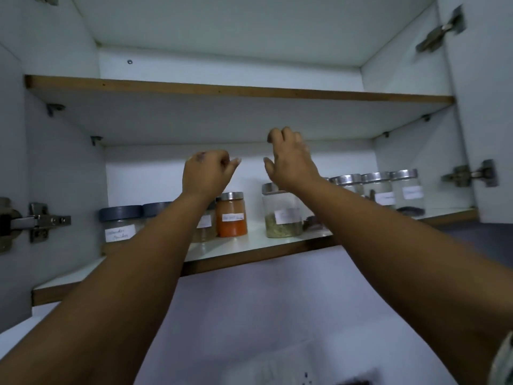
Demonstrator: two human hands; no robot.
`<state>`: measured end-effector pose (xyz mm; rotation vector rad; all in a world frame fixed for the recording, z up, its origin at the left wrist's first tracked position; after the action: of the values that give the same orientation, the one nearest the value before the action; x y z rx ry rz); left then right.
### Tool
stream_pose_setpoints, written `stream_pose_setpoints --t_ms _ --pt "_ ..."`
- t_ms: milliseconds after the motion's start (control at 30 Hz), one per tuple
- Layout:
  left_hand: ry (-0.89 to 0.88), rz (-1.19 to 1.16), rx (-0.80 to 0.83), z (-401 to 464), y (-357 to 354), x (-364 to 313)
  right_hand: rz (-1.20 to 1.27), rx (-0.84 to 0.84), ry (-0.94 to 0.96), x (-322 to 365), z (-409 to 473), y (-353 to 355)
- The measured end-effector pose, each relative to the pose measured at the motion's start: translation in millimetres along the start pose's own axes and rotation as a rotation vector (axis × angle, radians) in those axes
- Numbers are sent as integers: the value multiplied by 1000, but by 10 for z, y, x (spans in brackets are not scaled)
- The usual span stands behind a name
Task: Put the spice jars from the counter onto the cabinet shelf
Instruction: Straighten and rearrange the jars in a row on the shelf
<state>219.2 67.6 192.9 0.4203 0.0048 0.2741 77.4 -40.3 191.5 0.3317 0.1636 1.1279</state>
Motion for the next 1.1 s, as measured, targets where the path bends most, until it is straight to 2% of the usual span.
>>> stream_pose_setpoints --t_ms 100,233,333,567,700,833,1100 --pt "-2 -13 50 11 54 -327 -72 50 -16 -236 29 361" --pt "-69 32 309 78 66 -771 -152 300 -12 -513 107 669" --pt "-101 85 360 164 54 -1069 -111 482 -7 -772 83 797" --pt "-6 186 500 241 -156 -1429 -15 673 95 -1149 -36 731" --pt "74 317 564 160 -318 -1462 -17 737 222 -1119 -59 590" --pt "107 355 483 81 -435 -1414 -122 715 318 -1090 -116 342" --pt "114 359 478 219 -625 -1232 -136 616 239 -1098 -58 -6"
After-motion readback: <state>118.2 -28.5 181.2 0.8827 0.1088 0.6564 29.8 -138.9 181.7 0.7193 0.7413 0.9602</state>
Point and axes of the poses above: each hand's wrist, its own z-axis towards the middle knuckle, its own y-axis out of the back of the hand, x = y × z, the point moved 3 cm from there along z, towards the middle knuckle, and after that the axes turned 8 degrees about x, right-handed, at the moved point
